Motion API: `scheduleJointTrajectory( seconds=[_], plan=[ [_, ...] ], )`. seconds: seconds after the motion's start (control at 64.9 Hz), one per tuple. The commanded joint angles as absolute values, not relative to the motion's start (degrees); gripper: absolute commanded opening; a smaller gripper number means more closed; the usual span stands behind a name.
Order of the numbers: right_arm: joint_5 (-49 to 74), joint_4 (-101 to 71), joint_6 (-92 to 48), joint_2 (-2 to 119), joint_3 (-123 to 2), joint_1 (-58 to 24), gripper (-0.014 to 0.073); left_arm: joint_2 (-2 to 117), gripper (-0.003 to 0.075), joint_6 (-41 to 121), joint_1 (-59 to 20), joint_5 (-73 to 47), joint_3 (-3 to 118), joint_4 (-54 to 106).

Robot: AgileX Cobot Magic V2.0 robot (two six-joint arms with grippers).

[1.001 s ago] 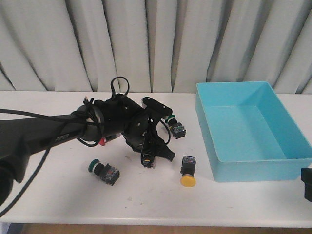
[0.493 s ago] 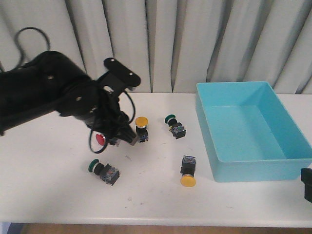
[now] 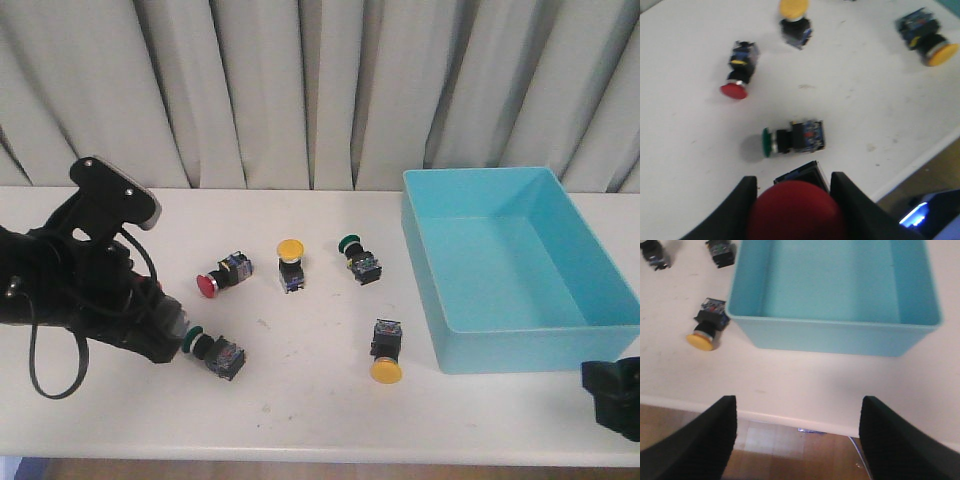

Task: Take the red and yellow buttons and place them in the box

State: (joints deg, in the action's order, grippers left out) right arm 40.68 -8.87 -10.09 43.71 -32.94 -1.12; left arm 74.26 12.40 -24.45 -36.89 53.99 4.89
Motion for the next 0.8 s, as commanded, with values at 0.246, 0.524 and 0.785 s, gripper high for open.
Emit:
scheduleJointTrajectory(
  seconds=[0.246,0.524,0.785],
  plan=[
    [47.8,-42.9,-56.5,53.8,-37.3,-0.8,0.0494,72.4,0.0139,68.6,-24.5,-38.2,55.2,50.1],
    [54.9,-46.4,-69.8,60.6,-45.4,-8.3,0.0461,72.7,0.0139,98.8,-24.5,-50.1,55.2,69.5],
    [48.6,-45.1,-81.4,66.6,-50.7,-22.8,0.0461,72.7,0.0139,110.6,-24.5,-53.3,55.2,75.4]
  ],
)
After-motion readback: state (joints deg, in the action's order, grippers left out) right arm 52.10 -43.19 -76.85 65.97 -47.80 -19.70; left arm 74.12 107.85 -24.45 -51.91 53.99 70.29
